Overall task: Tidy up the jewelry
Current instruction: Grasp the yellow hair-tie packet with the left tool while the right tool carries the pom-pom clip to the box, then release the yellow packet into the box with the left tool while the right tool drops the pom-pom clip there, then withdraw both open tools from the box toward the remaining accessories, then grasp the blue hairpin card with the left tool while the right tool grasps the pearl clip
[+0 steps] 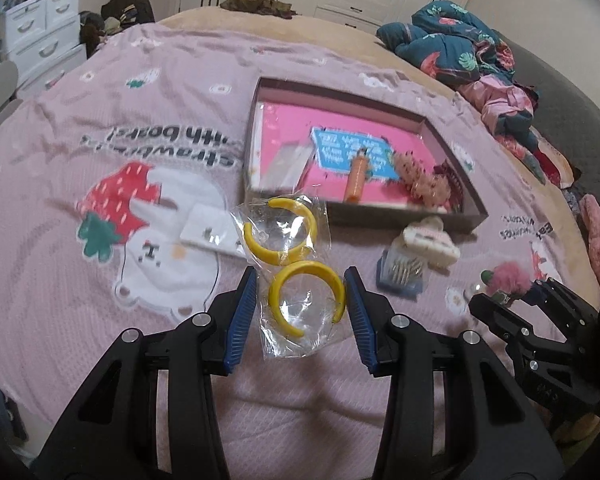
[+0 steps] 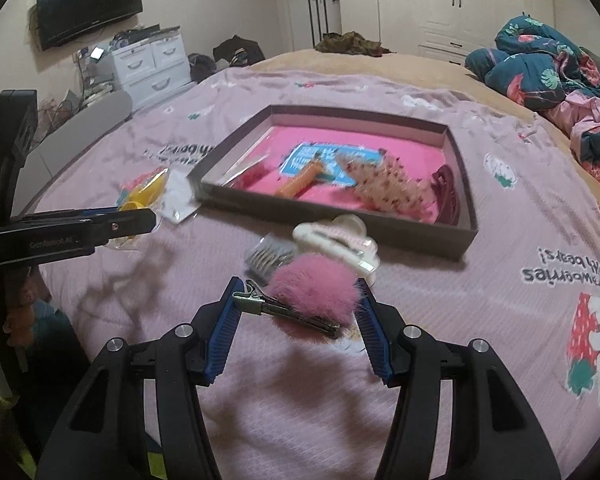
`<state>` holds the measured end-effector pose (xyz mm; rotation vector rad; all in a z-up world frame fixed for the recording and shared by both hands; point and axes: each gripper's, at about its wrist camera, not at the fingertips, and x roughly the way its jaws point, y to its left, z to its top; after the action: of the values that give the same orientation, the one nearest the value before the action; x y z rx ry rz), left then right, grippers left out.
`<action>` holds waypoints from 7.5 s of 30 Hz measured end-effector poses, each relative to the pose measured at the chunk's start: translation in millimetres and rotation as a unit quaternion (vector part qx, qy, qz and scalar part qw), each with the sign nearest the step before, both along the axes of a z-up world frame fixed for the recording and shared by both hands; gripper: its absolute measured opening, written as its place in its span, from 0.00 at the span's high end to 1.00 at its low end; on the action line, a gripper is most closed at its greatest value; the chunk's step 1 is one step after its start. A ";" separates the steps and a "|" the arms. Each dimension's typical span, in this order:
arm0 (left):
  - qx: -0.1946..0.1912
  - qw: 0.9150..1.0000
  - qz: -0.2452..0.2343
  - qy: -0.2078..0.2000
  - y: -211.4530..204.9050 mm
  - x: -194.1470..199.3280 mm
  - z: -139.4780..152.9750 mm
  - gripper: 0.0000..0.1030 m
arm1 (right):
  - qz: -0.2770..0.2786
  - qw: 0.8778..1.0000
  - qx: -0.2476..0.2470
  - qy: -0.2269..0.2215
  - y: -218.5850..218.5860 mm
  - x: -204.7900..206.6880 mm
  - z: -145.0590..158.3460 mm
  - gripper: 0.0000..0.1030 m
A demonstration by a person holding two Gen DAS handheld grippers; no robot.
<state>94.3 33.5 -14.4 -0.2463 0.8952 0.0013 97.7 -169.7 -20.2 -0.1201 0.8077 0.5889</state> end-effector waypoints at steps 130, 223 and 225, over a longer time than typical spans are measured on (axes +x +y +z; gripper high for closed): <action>0.002 0.994 0.022 -0.102 22.1 43.2 102.6 0.13 | -0.100 0.990 0.039 -0.096 -62.5 72.0 97.6 0.16; 0.045 0.993 -0.105 0.017 -77.3 38.6 -37.6 0.65 | -0.063 0.997 0.002 0.044 -70.6 25.1 -28.7 0.66; 0.038 0.994 -0.097 0.016 -70.9 35.1 -34.3 0.65 | -0.055 0.997 0.003 0.044 -64.7 23.9 -26.6 0.66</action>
<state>129.4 -37.4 -48.7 -0.0874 0.9462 -0.1398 121.6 -234.4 -46.8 -0.0435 0.8927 0.4955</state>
